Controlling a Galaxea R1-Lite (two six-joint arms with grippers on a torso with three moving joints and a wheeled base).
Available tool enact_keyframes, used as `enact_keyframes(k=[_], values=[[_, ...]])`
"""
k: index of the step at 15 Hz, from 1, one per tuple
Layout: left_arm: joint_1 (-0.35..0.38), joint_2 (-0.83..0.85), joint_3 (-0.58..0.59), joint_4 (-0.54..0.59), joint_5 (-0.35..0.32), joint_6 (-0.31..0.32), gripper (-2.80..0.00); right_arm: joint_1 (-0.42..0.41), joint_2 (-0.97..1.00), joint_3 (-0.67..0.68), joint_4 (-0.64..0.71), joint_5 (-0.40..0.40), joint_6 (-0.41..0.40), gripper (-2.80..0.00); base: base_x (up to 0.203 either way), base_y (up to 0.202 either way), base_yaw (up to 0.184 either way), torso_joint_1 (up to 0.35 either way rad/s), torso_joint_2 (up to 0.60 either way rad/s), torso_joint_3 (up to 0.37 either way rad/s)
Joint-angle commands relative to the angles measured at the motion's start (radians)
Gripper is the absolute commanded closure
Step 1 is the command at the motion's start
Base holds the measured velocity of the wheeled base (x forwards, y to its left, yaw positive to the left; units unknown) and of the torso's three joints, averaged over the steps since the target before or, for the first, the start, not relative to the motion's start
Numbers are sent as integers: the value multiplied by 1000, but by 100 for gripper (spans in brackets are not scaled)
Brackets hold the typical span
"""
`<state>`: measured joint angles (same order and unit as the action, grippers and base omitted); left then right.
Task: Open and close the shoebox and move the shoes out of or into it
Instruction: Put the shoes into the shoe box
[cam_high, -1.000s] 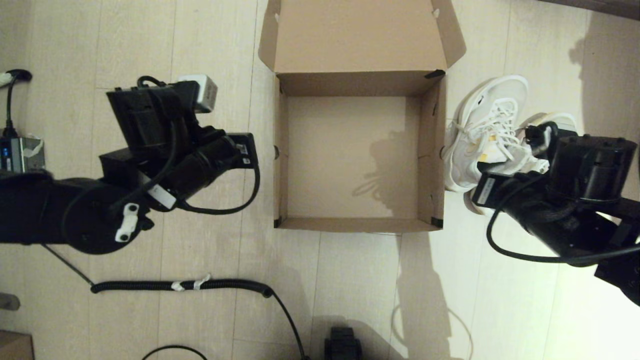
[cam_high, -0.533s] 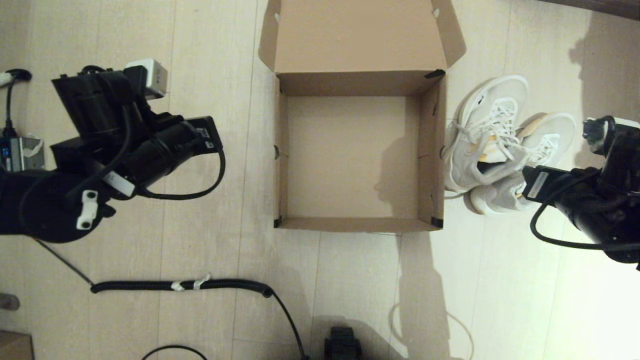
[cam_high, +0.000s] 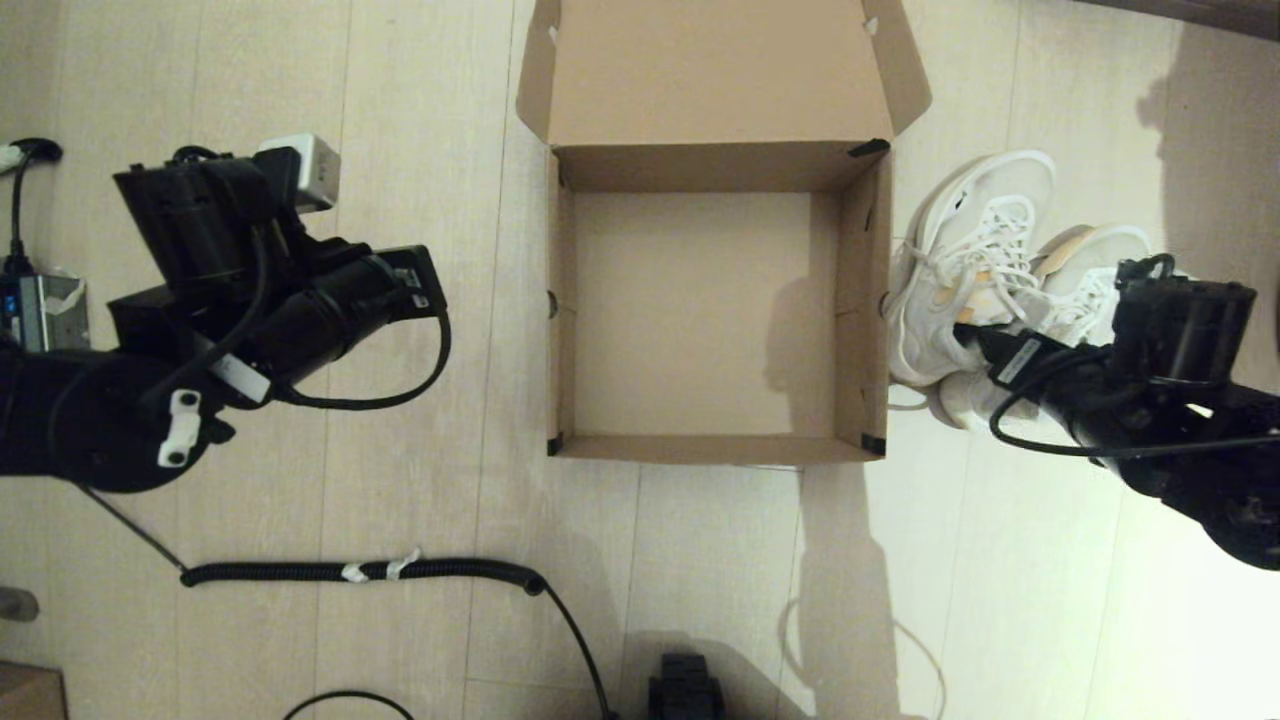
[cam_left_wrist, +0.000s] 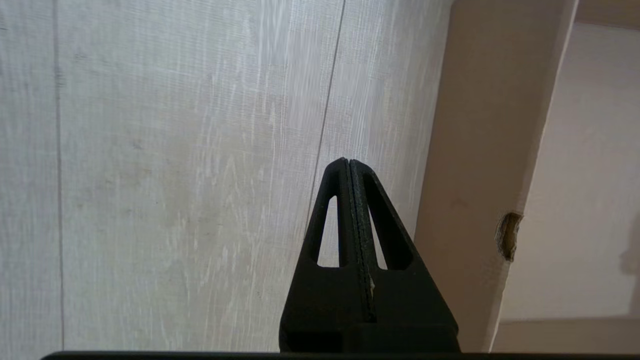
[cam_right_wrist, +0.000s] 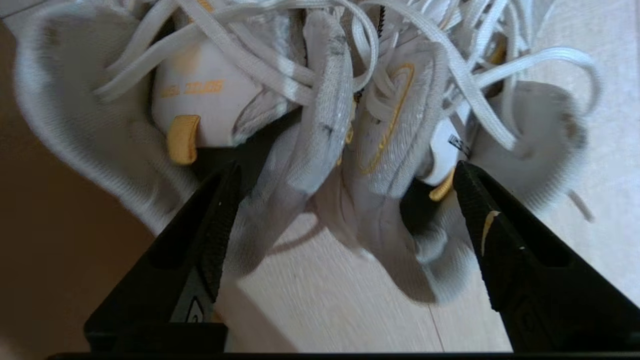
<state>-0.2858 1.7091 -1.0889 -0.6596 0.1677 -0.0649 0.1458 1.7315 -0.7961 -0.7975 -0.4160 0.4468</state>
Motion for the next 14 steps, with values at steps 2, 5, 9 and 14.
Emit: enact_keyframes(k=[2, 5, 9, 14], values=[[13, 14, 27, -5, -8, -23, 0, -22, 118, -3, -111, 1, -2, -280, 0, 0, 0, 0, 0, 0], [18, 9, 62, -7, -10, -49, 0, -57, 230, -6, -291, 4, -22, -280, 0, 0, 0, 0, 0, 0], [45, 15, 81, -9, -35, -51, 0, -65, 283, -63, -364, 7, -25, 0, 0, 0, 0, 0, 0, 0], [45, 8, 87, -9, -36, -50, 0, -64, 195, -124, -211, 20, -54, 0, 0, 0, 0, 0, 0, 0]])
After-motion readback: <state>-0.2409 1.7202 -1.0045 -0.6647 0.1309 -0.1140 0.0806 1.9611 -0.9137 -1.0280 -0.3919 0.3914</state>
